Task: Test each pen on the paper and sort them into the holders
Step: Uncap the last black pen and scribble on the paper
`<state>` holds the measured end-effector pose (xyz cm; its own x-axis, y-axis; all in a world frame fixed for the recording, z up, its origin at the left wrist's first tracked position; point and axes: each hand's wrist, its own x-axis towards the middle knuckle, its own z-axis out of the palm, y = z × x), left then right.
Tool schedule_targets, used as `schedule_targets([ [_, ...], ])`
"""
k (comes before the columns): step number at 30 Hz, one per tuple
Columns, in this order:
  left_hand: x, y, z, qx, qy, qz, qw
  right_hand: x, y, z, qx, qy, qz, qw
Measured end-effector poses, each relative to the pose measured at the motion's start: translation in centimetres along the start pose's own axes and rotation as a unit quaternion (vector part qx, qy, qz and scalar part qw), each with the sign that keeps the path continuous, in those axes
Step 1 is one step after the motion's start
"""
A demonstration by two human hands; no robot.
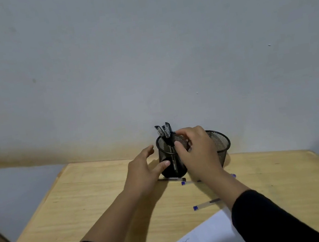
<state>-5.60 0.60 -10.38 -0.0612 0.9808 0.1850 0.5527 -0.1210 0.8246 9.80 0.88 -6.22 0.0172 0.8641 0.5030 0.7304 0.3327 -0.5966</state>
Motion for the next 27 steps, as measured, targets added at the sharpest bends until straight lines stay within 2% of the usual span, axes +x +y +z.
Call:
schedule_targets([
  [3,-0.8,-1.4,-1.8,0.126,-0.021,0.036,0.991,-3.5,-0.4,0.9,0.038,0.041,-0.061,0.997],
  [5,-1.2,-2.5,-2.8,0.205,-0.041,0.052,0.976,-5.5,-0.6,1.9,0.032,0.009,-0.091,0.995],
  [8,-1.7,-3.4,-3.8,0.295,-0.073,0.063,0.950,-7.2,-0.6,3.4,-0.010,-0.081,-0.096,0.992],
  [12,-2.5,-3.2,-4.0,0.289,-0.067,0.077,0.952,-7.3,-0.9,4.8,-0.067,-0.193,-0.061,0.977],
  [15,-3.1,-3.5,-3.8,0.291,-0.044,0.093,0.951,-6.9,-1.2,5.4,-0.098,-0.232,-0.057,0.966],
  [21,-3.7,-4.6,-3.4,0.309,0.006,0.108,0.945,-6.6,-1.2,6.3,-0.135,-0.244,-0.057,0.959],
  [27,-4.4,-4.2,-3.4,0.317,-0.022,0.085,0.944,-6.9,-1.0,6.3,-0.141,-0.209,-0.074,0.965],
])
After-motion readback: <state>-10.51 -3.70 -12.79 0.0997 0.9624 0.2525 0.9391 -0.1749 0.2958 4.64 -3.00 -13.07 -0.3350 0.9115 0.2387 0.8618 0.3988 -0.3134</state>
